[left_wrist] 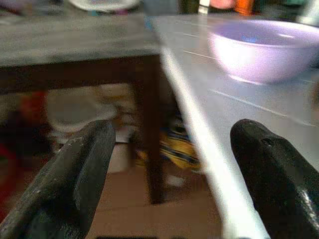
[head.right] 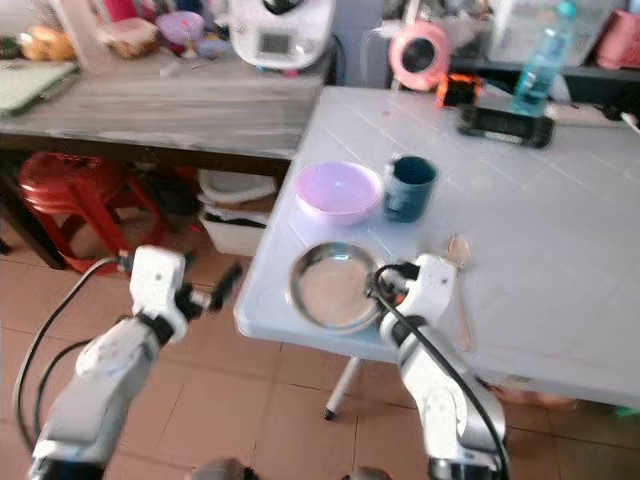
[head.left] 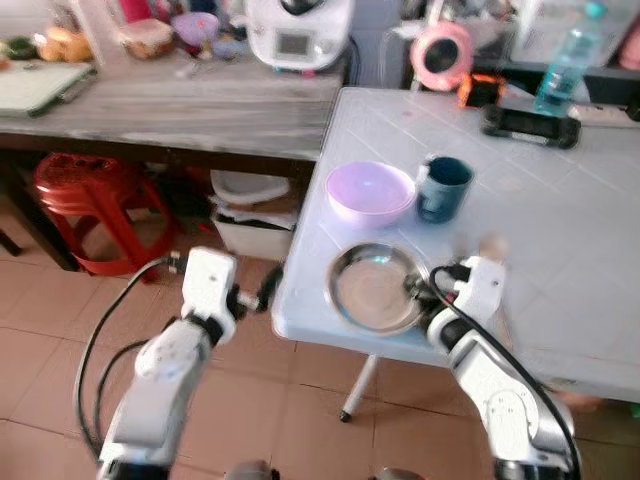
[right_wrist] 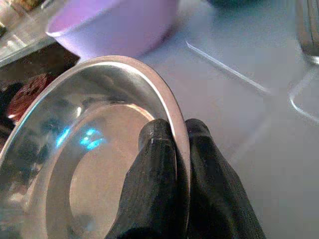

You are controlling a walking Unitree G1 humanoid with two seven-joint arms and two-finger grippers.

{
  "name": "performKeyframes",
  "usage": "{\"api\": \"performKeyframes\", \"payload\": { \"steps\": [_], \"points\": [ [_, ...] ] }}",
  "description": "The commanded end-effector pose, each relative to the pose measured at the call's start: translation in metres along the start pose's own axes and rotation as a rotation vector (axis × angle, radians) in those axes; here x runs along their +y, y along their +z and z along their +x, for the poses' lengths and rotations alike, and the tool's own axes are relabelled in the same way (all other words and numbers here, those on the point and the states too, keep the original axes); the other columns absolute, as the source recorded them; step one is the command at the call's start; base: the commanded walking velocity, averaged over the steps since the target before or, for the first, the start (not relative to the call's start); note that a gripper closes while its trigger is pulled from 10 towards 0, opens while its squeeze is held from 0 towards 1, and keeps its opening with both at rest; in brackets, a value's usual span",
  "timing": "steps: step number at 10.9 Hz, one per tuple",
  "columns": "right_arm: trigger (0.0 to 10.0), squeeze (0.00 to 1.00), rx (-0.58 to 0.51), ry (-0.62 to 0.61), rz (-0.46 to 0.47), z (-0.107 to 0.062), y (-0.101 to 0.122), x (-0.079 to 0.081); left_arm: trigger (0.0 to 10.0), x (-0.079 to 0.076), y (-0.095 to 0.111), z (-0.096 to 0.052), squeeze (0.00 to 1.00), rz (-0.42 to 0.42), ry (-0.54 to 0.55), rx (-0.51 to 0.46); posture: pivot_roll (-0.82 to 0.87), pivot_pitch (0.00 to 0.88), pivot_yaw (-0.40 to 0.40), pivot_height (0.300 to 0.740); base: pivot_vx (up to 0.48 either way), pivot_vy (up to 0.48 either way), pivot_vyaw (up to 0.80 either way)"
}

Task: Setting the table

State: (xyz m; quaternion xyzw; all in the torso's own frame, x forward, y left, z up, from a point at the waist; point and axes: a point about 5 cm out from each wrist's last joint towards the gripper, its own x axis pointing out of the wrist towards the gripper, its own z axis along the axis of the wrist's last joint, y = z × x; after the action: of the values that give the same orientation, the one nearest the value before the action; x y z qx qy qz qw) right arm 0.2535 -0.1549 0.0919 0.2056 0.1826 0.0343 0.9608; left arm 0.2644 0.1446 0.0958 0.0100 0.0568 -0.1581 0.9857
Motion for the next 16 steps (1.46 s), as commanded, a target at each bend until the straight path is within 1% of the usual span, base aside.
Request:
{"api": "performKeyframes", "payload": {
  "steps": [1, 2, 3, 4, 5, 6, 7, 8, 9, 10, 11, 12, 13, 16],
  "points": [
    [10.0, 0.0, 0.085, -0.051, -0.022, 0.002, -0.019, -0.003, 10.0, 0.015, 0.003, 0.001, 0.0, 0.008, 0.102, -0.016, -0.05, 0.0, 0.046, 0.74, 0.0, 0.48, 0.0],
    [10.0, 0.0, 0.05, -0.054, -0.054, 0.003, -0.015, -0.002, 10.0, 0.018, 0.004, 0.006, 0.0, -0.027, 0.138, -0.034, -0.05, 0.0, 0.042, 0.74, 0.0, 0.48, 0.0],
    [10.0, 0.0, -0.006, -0.099, -0.105, 0.005, -0.007, -0.004, 10.0, 0.015, 0.008, 0.011, 0.0, -0.06, 0.127, -0.05, -0.05, 0.0, 0.036, 0.74, 0.0, 0.48, 0.0],
    [10.0, 0.0, -0.062, -0.169, -0.199, 0.006, 0.001, -0.007, 10.0, 0.013, 0.008, 0.012, 0.0, -0.075, 0.131, -0.052, -0.05, 0.0, 0.036, 0.74, 0.0, 0.48, 0.0],
    [10.0, 0.0, -0.09, -0.195, -0.205, 0.006, 0.004, -0.008, 10.0, 0.012, 0.007, 0.012, 0.0, -0.067, 0.124, -0.058, -0.05, 0.0, 0.033, 0.74, 0.0, 0.48, 0.0],
    [10.0, 0.0, -0.164, -0.236, -0.29, 0.005, 0.013, -0.011, 10.0, 0.011, 0.007, 0.013, 0.0, -0.067, 0.118, -0.062, -0.06, 0.0, 0.031, 0.74, 0.0, 0.48, 0.0],
    [10.0, 0.0, -0.239, -0.235, -0.351, 0.005, 0.024, -0.005, 10.0, 0.007, 0.007, 0.014, 0.0, -0.072, 0.093, -0.063, -0.07, 0.0, 0.034, 0.74, 0.0, 0.48, 0.0],
    [10.0, 0.0, -0.272, -0.206, -0.343, 0.005, 0.029, -0.002, 10.0, 0.007, 0.006, 0.014, 0.0, -0.071, 0.086, -0.054, -0.06, 0.0, 0.039, 0.74, 0.0, 0.48, 0.0],
    [10.0, 0.0, -0.296, -0.23, -0.358, 0.005, 0.031, -0.005, 10.0, 0.007, 0.006, 0.015, 0.0, -0.046, 0.08, -0.058, -0.06, 0.0, 0.042, 0.74, 0.0, 0.461, 0.0],
    [10.0, 0.0, -0.276, -0.235, -0.317, 0.006, 0.028, -0.006, 10.0, 0.009, 0.009, 0.017, 0.0, -0.049, 0.085, -0.067, -0.06, 0.0, 0.045, 0.74, 0.0, 0.435, 0.0],
    [10.0, 0.0, -0.293, -0.234, -0.362, 0.006, 0.029, -0.004, 10.0, 0.011, 0.011, 0.019, 0.0, -0.036, 0.087, -0.075, -0.06, 0.0, 0.046, 0.74, 0.0, 0.42, 0.0],
    [10.0, 0.0, -0.311, -0.22, -0.337, 0.007, 0.03, -0.003, 10.0, 0.011, 0.013, 0.02, 0.0, -0.014, 0.084, -0.082, -0.06, 0.0, 0.047, 0.74, 0.296, 0.379, 0.0],
    [10.0, 0.0, -0.317, -0.213, -0.323, 0.007, 0.031, -0.002, 10.0, 0.011, 0.014, 0.02, 0.0, -0.01, 0.079, -0.088, -0.06, 0.0, 0.048, 0.74, 0.334, 0.345, 0.0],
    [10.0, 0.0, -0.322, -0.207, -0.319, 0.006, 0.03, -0.001, 10.0, 0.01, 0.013, 0.02, 0.0, 0.006, 0.08, -0.087, -0.06, 0.0, 0.048, 0.74, 0.366, 0.308, 0.0]
  ]
}}
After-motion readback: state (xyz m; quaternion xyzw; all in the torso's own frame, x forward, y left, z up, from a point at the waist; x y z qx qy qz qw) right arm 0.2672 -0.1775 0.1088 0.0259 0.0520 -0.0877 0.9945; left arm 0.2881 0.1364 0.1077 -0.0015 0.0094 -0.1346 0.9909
